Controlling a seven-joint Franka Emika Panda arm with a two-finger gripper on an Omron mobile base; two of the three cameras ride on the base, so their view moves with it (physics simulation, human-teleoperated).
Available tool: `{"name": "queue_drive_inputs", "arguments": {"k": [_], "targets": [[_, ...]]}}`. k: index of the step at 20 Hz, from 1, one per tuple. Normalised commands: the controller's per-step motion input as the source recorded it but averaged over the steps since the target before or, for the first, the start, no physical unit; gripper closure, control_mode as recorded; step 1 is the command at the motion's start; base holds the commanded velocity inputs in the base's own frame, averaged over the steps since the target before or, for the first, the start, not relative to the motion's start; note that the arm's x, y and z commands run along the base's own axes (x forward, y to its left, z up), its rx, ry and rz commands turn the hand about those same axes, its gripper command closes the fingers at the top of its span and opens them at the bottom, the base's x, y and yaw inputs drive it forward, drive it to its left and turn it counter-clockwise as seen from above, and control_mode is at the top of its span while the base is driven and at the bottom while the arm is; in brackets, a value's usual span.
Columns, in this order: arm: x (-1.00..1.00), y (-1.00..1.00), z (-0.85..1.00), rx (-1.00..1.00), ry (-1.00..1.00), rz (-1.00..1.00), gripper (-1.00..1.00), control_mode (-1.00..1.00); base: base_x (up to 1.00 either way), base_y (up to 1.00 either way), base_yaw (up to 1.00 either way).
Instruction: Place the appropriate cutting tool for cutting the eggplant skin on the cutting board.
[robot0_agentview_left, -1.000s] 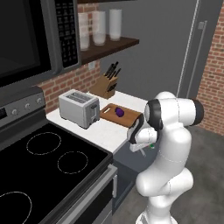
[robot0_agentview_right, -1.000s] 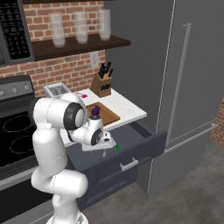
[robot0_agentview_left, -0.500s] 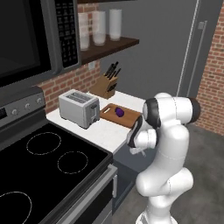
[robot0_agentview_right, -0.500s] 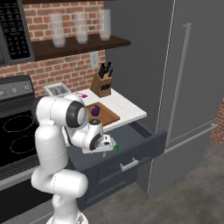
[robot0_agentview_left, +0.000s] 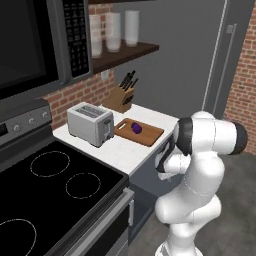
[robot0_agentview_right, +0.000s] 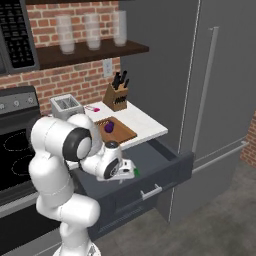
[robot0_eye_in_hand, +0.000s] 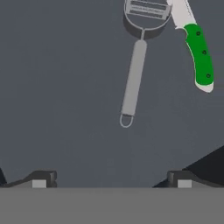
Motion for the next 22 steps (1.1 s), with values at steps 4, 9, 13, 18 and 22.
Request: {"name": "queue_drive_inputs", "arguments": {"k": [4, 9, 13, 18, 22], "targets": [[-0.56, -0.39, 0.26, 0.00, 0.00, -0.08, -1.00, -1.00, 0.00, 0.00, 0.00], [-0.26, -0.22, 0.09, 0.00, 0.00, -0.04, -1.00, -1.00, 0.00, 0.00, 0.00], [0.06, 0.02, 0.09, 0.00, 0.00, 0.00, -1.00, -1.00, 0.00, 0.00, 0.00], [0.46, 0.09, 0.10, 0.00, -0.01, 0.00, -1.00, -1.00, 0.00, 0.00, 0.00], [0.17, 0.00, 0.03, 0.00, -0.03, 0.00, -1.00, -1.00, 0.00, 0.00, 0.00]]}}
